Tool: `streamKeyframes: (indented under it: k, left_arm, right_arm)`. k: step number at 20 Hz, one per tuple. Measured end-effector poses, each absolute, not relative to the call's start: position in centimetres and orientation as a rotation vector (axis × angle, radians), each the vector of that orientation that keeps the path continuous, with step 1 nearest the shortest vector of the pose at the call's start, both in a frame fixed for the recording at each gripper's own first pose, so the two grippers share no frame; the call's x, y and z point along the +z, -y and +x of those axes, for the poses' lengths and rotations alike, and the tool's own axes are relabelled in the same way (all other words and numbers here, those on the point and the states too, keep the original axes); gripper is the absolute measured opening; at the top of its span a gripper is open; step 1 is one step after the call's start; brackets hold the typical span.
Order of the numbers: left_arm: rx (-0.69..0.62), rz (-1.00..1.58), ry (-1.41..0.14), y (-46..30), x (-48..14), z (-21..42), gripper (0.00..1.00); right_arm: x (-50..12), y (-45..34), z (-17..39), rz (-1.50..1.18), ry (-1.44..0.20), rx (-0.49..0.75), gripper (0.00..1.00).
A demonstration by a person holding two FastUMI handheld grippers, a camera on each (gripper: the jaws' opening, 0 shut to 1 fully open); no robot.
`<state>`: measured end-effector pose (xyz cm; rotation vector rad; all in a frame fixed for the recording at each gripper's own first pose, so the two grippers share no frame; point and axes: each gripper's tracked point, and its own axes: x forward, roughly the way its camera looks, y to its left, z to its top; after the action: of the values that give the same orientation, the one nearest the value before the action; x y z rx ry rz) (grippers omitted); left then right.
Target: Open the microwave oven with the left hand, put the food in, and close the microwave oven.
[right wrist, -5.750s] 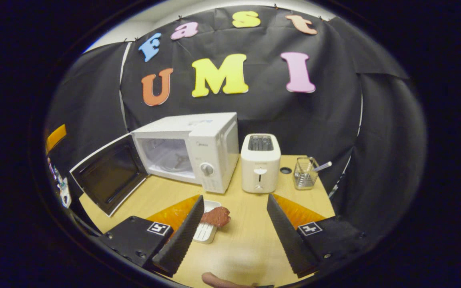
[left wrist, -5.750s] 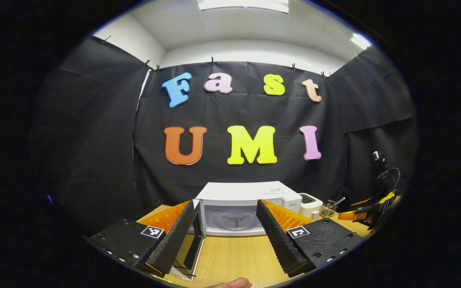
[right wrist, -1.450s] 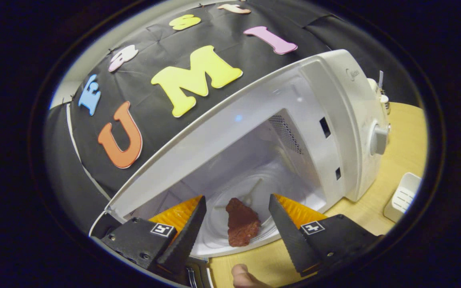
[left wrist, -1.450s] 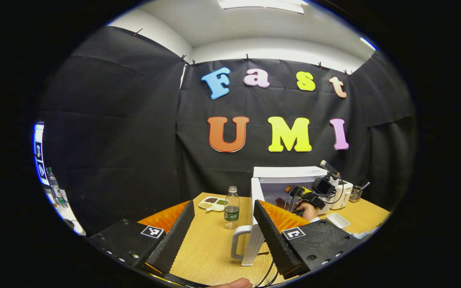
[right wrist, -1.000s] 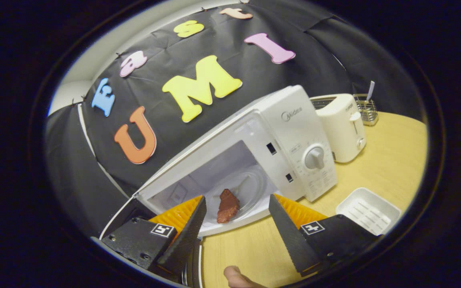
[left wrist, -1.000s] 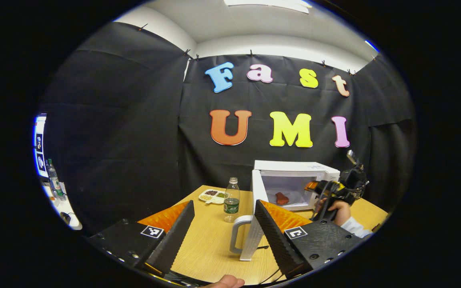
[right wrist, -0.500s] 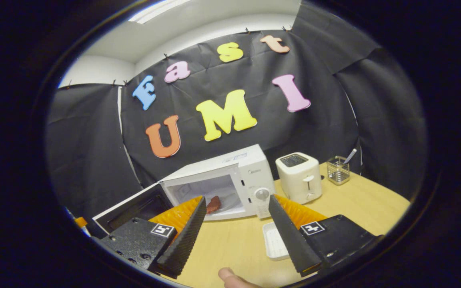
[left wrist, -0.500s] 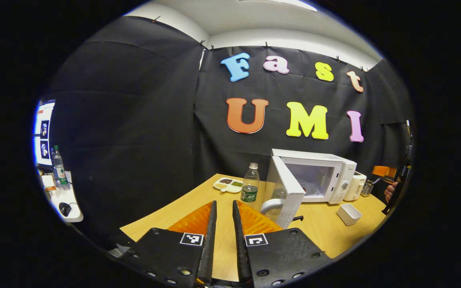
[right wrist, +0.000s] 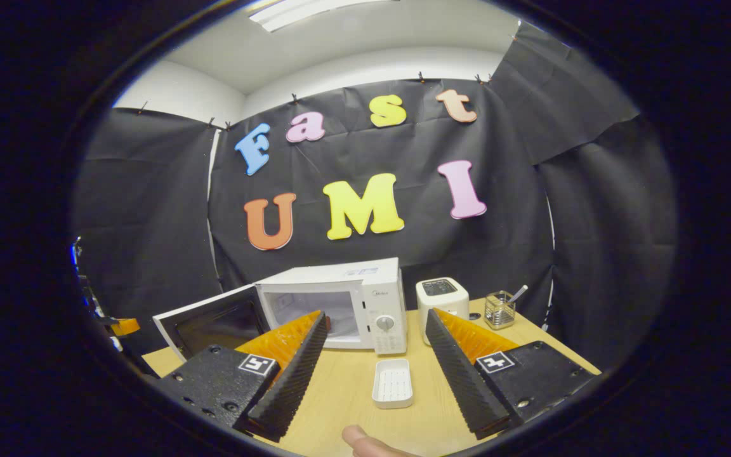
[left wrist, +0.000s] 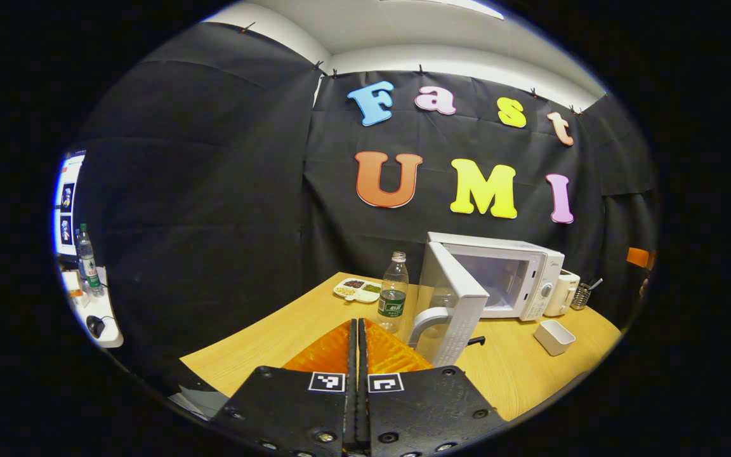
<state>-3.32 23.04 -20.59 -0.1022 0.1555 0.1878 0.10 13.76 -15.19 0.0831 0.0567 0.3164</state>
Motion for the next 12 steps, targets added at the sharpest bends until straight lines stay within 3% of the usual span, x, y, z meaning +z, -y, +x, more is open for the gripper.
streamKeyframes:
  k: [7, 8, 9, 10, 11, 12]
  left_arm:
    - [0.102, -0.097, -0.168, -22.1, -24.2, 1.5, 0.00]
    - [0.091, -0.080, -0.184, -21.8, -24.6, 2.0, 0.11]
    - [0.083, -0.060, -0.192, -21.5, -24.8, 2.3, 0.00]
    - [0.073, -0.048, -0.196, -21.3, -24.8, 2.6, 0.11]
    - [0.077, -0.029, -0.197, -21.4, -24.8, 2.9, 0.00]
    - [0.075, -0.016, -0.201, -21.1, -24.9, 3.3, 0.00]
  right_arm:
    - [-15.4, -13.1, 0.5, 0.076, -0.040, 0.302, 1.00]
    - [-15.1, -12.5, 0.5, 0.067, -0.038, 0.289, 1.00]
    - [-14.9, -11.9, 0.2, 0.064, -0.043, 0.284, 1.00]
    - [-14.2, -11.4, 0.0, 0.066, -0.038, 0.279, 1.00]
    - [-13.3, -10.9, -0.2, 0.065, -0.030, 0.274, 1.00]
    - [-12.3, -10.2, -0.3, 0.061, -0.015, 0.269, 1.00]
